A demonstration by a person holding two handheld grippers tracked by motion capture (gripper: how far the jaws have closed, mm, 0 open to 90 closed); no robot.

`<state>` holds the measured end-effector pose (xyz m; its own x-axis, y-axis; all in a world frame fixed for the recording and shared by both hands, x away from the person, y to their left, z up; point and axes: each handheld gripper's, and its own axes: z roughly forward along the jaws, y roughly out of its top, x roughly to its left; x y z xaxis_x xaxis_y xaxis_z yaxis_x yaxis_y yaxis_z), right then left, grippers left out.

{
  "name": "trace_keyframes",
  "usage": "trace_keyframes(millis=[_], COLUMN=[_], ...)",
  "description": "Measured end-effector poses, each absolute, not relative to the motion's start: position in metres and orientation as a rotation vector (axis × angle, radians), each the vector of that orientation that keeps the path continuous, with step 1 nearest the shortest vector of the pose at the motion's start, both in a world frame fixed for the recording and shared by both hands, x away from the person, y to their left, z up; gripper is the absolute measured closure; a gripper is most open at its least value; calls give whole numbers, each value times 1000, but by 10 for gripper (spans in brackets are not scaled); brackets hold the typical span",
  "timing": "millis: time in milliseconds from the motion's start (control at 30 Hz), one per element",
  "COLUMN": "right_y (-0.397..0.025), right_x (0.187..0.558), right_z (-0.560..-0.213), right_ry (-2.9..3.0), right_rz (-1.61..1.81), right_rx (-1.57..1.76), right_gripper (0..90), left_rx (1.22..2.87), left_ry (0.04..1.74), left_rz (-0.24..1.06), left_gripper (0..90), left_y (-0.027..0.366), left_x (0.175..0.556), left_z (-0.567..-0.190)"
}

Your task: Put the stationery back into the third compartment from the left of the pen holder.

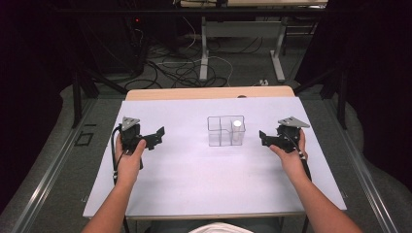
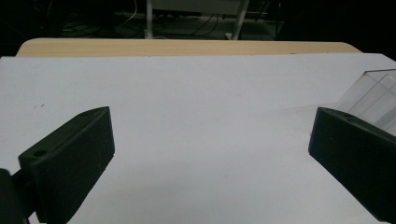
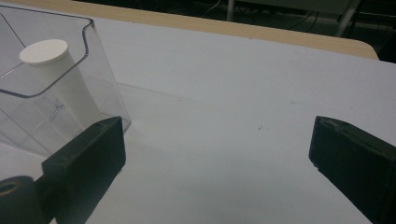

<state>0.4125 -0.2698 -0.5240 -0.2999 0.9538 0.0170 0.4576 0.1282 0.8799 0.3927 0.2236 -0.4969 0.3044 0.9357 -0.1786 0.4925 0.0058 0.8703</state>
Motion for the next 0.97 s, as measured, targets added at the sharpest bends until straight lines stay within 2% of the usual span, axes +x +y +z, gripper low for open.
trace_keyframes(millis=[433, 967], right_y=[-270, -273], right_x=[413, 414], right_z=[-525, -531], right_ry=[1846, 1853], right_rz=[1102, 1086], right_rx=[1363, 1394], right_gripper=[38, 38], left_rx=[1600, 1619], left_ry=[1372, 1440], left_rz=[573, 543], left_gripper=[1, 1], left_y=[255, 264], left_x=[377, 382], left_z=[-519, -537])
